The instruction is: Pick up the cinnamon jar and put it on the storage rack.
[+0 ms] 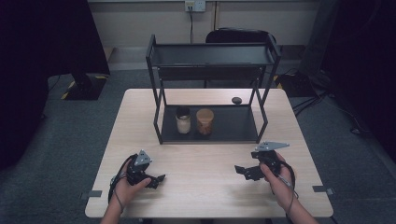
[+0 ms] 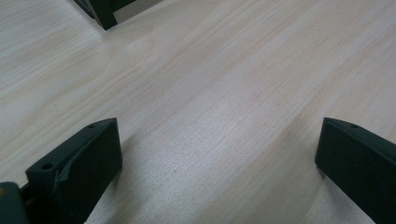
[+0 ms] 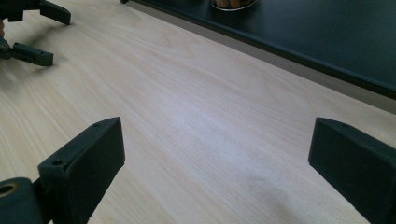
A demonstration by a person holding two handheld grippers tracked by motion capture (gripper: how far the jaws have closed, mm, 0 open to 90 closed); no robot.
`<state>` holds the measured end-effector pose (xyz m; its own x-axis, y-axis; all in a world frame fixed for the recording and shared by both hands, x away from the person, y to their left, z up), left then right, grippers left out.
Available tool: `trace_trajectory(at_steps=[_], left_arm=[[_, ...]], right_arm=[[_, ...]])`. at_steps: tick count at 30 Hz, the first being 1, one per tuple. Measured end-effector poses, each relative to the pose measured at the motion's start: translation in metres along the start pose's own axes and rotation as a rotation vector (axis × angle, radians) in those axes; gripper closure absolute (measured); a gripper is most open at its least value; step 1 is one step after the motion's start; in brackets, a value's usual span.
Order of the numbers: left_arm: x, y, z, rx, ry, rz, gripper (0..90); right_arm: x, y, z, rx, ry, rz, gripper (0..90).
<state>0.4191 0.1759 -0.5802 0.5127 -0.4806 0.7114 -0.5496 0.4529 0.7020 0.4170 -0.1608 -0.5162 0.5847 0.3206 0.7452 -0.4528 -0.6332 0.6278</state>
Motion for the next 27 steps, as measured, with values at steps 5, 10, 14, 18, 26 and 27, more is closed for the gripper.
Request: trace_trajectory(at_steps=[5, 10, 14, 18, 26, 27], left_arm=[[0.0, 0.0, 0.0, 0.0, 0.0, 0.0, 0.1], [0.0, 0.0, 0.0, 0.0, 0.0, 0.0, 0.1], [0.0, 0.0, 0.0, 0.0, 0.0, 0.0, 0.1], [0.0, 0.0, 0.0, 0.0, 0.0, 0.0, 0.1], [0.0, 0.0, 0.0, 0.0, 0.0, 0.0, 0.1], [0.0, 0.0, 0.0, 0.0, 0.0, 0.0, 0.1]], right_arm=[[0.0, 0.004, -0.001, 0.002, -0.003, 0.01, 2.7], [-0.001, 0.008, -0.003, 0.002, 0.001, 0.01, 2.8], [-0.003, 0.011, -0.002, -0.005, 0.006, 0.009, 2.8], [-0.004, 0.015, 0.0, -0.013, 0.005, 0.014, 2.7], [-0.006, 0.021, 0.002, -0.022, 0.015, 0.011, 3.1], [-0.006, 0.022, 0.002, -0.024, 0.017, 0.013, 3.1]])
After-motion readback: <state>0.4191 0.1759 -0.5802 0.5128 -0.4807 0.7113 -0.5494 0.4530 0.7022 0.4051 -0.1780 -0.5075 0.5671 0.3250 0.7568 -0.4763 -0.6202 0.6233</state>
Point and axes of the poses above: each handheld gripper's, and its own axes: y roughly backward along the jaws, x roughly out of its top, z roughly to its right, the point moved 10 cm from there along -y, roughly forward along the jaws, and after that the axes turned 3 degrees about x, right-handed, at the moved point
